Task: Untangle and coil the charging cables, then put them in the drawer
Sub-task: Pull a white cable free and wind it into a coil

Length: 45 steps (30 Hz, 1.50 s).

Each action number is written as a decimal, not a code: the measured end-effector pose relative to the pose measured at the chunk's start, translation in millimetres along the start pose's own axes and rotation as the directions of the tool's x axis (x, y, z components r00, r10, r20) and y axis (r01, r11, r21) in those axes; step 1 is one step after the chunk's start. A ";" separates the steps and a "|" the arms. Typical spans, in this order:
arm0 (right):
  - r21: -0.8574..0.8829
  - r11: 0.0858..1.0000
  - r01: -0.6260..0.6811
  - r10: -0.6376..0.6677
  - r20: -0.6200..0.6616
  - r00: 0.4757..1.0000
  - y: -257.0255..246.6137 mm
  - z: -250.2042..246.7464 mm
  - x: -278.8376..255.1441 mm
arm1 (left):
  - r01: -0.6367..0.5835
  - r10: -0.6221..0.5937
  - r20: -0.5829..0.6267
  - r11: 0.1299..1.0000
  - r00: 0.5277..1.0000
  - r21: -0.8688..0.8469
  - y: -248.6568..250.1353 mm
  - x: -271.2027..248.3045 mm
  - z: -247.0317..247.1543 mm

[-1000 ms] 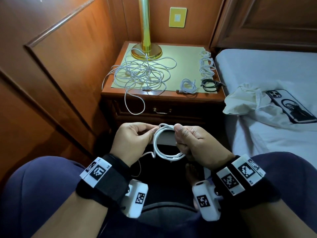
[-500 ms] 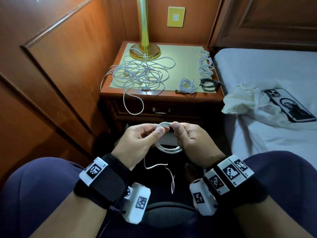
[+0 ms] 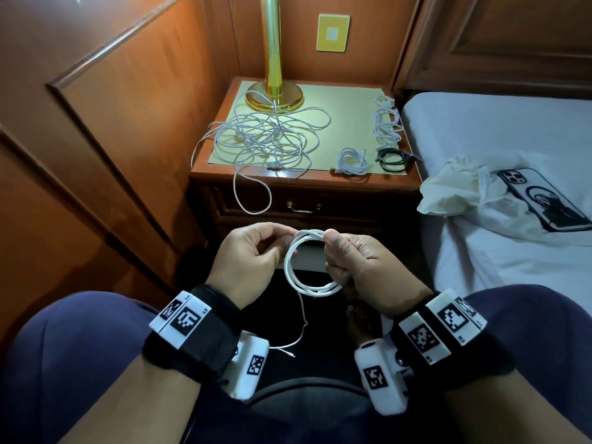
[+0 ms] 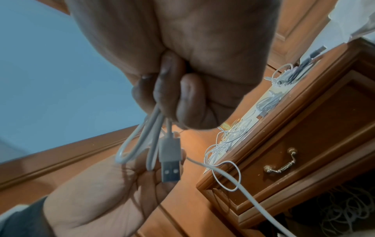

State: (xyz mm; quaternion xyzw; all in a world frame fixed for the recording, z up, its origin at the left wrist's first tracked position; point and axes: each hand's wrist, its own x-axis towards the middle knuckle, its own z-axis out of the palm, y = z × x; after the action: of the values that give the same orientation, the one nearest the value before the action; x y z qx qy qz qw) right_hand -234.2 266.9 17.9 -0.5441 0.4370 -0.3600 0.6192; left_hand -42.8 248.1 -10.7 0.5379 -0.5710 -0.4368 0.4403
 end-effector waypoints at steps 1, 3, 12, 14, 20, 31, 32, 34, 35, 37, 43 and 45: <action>0.010 1.000 -0.006 0.006 0.004 1.000 -0.4 0.6 0.2 | 0.023 -0.023 -0.003 0.998 1.000 -0.063 2.1 -1.2 3.2; 0.023 1.000 0.003 -0.002 -0.009 1.000 -0.4 1.1 1.2 | 0.051 -0.054 -0.012 0.988 0.998 -0.144 3.5 -3.0 7.6; -0.150 0.979 0.135 -0.151 -0.100 0.983 -0.6 3.1 4.2 | 0.064 -0.016 0.200 0.970 0.980 -0.235 3.5 -7.8 9.5; -0.193 0.969 0.154 -0.178 -0.111 0.978 -1.1 4.2 4.7 | 0.068 -0.013 0.211 0.964 0.977 -0.257 1.6 -8.7 10.7; -0.372 0.910 0.185 -0.263 -0.171 0.950 -1.3 5.4 7.0 | 0.139 -0.006 0.270 0.869 0.963 -0.475 5.8 -9.6 14.6; -0.541 0.816 0.204 -0.371 -0.220 0.902 2.7 1.7 7.1 | 0.261 -0.023 0.368 0.747 0.930 -0.612 6.5 -8.8 14.0; -0.547 0.811 0.206 -0.377 -0.220 0.899 3.4 1.2 6.6 | 0.234 -0.009 0.359 0.773 0.933 -0.590 5.7 -9.6 15.8; -0.559 0.802 0.210 -0.388 -0.219 0.895 5.0 1.1 6.3 | 0.183 -0.005 0.326 0.836 0.945 -0.518 5.5 -10.7 18.6; -0.566 0.797 0.211 -0.390 -0.217 0.895 5.4 1.0 6.2 | 0.146 -0.003 0.290 0.868 0.957 -0.474 6.4 -10.8 19.4; -0.576 0.790 0.207 -0.401 -0.231 0.887 6.1 -1.1 6.6 | 0.061 0.009 0.183 0.926 0.983 -0.373 7.3 -8.7 19.8; -0.662 0.736 0.140 -0.456 -0.332 0.826 7.2 -21.0 10.7 | 0.117 -0.035 0.133 0.721 0.991 -0.683 5.1 -0.7 11.0; -0.688 0.719 0.104 -0.471 -0.371 0.800 12.6 -27.3 12.5 | 0.179 0.005 0.234 0.626 0.972 -0.759 15.9 -4.1 6.8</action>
State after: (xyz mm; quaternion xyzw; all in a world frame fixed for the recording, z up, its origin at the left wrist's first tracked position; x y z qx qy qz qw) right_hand -255.6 247.4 2.9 -0.6649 0.5889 -0.4193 0.1879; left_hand -52.9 253.0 3.0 0.2735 -0.3448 -0.7153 0.5428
